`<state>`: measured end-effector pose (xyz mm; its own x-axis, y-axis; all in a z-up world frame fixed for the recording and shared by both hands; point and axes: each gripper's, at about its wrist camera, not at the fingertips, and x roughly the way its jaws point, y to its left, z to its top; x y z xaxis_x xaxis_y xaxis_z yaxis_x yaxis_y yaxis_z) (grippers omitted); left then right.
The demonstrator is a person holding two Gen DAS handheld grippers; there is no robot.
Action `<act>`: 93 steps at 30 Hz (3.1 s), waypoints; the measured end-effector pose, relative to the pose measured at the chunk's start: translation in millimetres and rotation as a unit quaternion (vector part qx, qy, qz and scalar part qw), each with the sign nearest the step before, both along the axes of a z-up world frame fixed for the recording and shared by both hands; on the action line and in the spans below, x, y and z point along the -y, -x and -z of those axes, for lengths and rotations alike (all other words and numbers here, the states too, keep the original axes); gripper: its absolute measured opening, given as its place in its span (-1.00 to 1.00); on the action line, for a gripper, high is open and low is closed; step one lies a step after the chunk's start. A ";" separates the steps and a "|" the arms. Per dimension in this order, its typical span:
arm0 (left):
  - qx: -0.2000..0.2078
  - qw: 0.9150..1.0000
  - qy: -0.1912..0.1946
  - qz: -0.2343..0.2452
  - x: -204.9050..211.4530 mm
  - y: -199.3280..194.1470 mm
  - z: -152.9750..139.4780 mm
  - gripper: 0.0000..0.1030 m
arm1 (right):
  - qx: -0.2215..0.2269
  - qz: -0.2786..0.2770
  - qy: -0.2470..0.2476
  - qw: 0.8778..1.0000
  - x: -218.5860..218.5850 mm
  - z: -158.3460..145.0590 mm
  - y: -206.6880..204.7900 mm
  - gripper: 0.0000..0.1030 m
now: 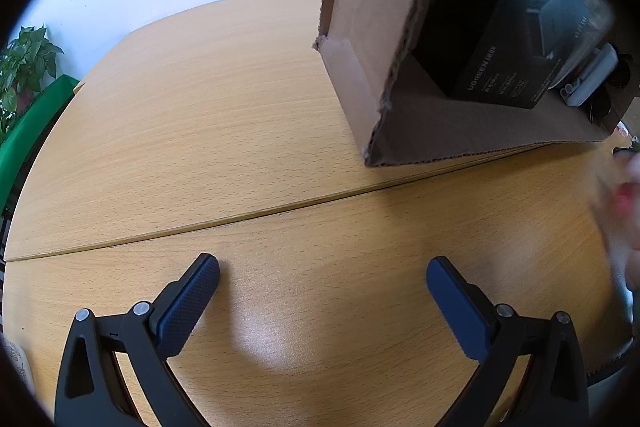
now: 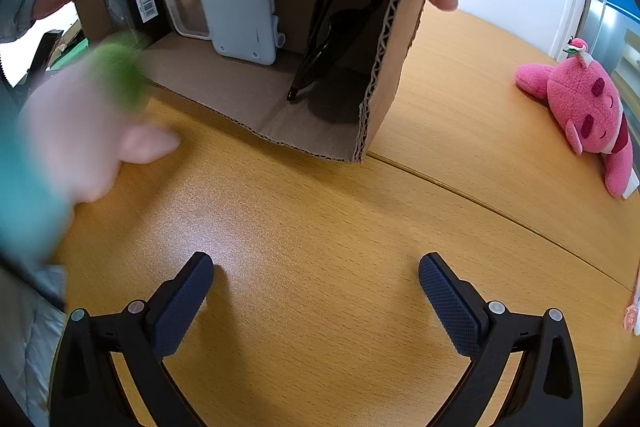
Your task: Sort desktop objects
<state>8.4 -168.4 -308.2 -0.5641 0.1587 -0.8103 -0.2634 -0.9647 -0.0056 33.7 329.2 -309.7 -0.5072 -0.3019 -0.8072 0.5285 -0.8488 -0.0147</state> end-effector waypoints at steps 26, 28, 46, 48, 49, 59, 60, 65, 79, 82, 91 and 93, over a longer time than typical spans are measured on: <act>0.001 1.000 0.000 0.006 4.8 3.2 -3.2 1.00 | 0.000 0.000 0.000 1.000 2.7 -4.5 -10.7 1.00; 0.001 1.000 0.000 0.006 5.1 3.6 -3.3 1.00 | 0.000 0.000 0.000 1.000 2.7 -4.4 -10.7 1.00; 0.000 1.000 0.000 0.006 5.4 2.1 -2.7 1.00 | 0.001 -0.001 0.000 1.000 2.1 -4.1 -10.5 1.00; 0.000 1.000 0.000 0.005 5.2 1.8 -2.7 1.00 | 0.001 -0.001 0.000 1.000 2.1 -4.1 -10.5 1.00; 0.000 1.000 0.000 0.005 5.0 1.5 -2.5 1.00 | 0.001 -0.001 0.000 1.000 2.1 -4.2 -10.5 1.00; 0.000 1.000 0.000 0.005 5.6 1.8 -2.8 1.00 | 0.001 -0.001 0.000 1.000 2.4 -4.8 -11.6 1.00; 0.000 1.000 0.000 0.005 5.8 1.9 -2.8 1.00 | 0.001 -0.001 0.000 1.000 2.3 -4.8 -11.4 1.00; 0.000 1.000 0.000 0.005 7.1 2.8 -2.6 1.00 | 0.001 -0.001 0.000 1.000 2.6 -5.7 -12.0 1.00; 0.000 1.000 0.000 0.005 8.4 3.5 -2.3 1.00 | 0.001 -0.001 0.000 1.000 2.6 -5.9 -12.4 1.00; 0.000 1.000 0.000 0.005 8.4 3.5 -2.5 1.00 | 0.001 -0.001 0.000 1.000 2.7 -5.9 -12.7 1.00; 0.000 1.000 0.000 0.004 7.9 3.4 -2.5 1.00 | 0.000 -0.001 0.000 1.000 3.8 -6.2 -14.0 1.00; 0.000 1.000 0.000 0.004 8.1 3.5 -2.6 1.00 | 0.000 -0.001 0.000 1.000 3.7 -6.0 -13.9 1.00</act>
<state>4.9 -176.6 -305.7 -0.5628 0.1636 -0.8102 -0.2719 -0.9623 -0.0054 47.6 325.5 -303.7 -0.5057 -0.3036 -0.8075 0.5305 -0.8476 -0.0136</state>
